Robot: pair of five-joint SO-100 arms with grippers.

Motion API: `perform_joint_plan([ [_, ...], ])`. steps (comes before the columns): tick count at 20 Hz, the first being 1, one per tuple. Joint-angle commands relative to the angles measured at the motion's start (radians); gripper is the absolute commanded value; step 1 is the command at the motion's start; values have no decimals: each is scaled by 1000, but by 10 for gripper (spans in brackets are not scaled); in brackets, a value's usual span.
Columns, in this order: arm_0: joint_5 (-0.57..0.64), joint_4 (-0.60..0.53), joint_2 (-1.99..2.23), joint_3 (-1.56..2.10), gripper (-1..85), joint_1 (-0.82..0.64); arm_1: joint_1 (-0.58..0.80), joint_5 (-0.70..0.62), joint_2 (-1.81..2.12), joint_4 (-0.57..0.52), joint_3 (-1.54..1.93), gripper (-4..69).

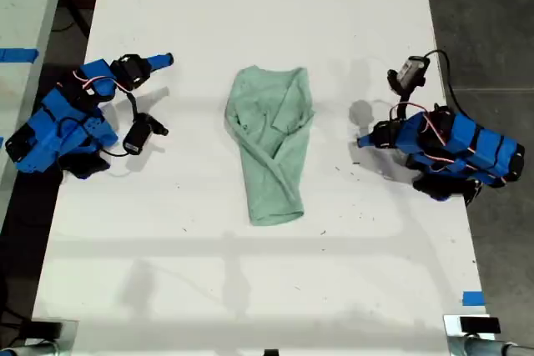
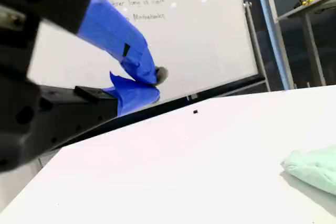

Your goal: Fold t shirt

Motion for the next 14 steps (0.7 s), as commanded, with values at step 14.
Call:
perform_joint_plan([
  [14,-32,8,14,43,-2,-20,-8,6,11,0,35,10],
])
